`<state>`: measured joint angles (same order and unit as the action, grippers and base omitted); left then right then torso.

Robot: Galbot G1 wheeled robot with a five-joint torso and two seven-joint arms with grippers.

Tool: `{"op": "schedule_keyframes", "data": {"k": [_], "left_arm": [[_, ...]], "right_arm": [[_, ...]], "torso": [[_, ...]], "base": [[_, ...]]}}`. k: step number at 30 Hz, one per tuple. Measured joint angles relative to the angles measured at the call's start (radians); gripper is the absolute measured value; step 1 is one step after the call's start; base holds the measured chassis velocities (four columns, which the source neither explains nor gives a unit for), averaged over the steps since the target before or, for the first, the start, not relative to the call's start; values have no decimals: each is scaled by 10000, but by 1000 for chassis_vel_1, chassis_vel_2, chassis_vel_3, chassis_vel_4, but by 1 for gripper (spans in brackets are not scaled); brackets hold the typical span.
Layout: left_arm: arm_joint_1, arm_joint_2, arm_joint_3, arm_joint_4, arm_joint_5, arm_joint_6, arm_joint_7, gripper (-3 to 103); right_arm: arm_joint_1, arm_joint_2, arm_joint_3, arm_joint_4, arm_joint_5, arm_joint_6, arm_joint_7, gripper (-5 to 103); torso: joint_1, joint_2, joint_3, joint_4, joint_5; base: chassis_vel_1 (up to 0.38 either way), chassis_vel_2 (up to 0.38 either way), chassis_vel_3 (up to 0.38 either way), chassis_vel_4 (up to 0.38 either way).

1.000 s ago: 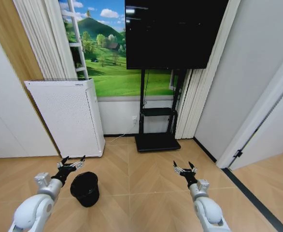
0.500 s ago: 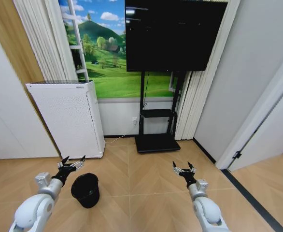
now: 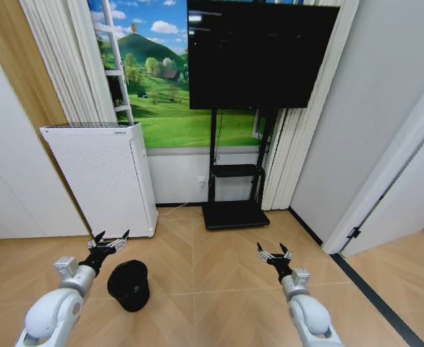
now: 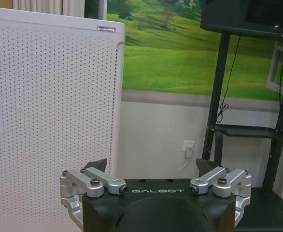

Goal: Pick up the trash bin and place the garbage on the floor into it.

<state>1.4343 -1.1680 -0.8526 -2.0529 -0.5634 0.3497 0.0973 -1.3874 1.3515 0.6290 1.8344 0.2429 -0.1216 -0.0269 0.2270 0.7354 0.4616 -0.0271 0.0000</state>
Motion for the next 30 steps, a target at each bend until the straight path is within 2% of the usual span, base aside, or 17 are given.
{"op": "schedule_keyframes", "data": {"k": [13,14,26,28,30], "left_arm": [[-5,-24,-29,84,0,-11,127,100],[-3,-29,-34,85,0,-17,135,100],[79,-141,-53,99,40,-127,206,100],[95,-148,-70,97,45,-143,218,100],[98,-153,-80,119,73,-177,227,100]], "right_arm": [[-53,52,-37,-23,-68,-2,-13,100],[-58,56,-36,-23,-69,-1,-14,100],[-151,103,-4,-21,-81,47,-14,100],[-167,108,-2,-21,-81,60,-14,100],[-182,126,6,-15,-60,92,-9,100]], "torso": [[-28,-59,-38,1,-5],[-29,-63,-40,-1,3],[-41,-88,-55,1,-5],[-43,-90,-57,1,8],[-44,-95,-59,1,-8]], "base": [[175,-163,-170,163],[242,-233,-240,226],[316,-307,-322,320],[388,-340,-363,393],[346,-375,-375,387]]}}
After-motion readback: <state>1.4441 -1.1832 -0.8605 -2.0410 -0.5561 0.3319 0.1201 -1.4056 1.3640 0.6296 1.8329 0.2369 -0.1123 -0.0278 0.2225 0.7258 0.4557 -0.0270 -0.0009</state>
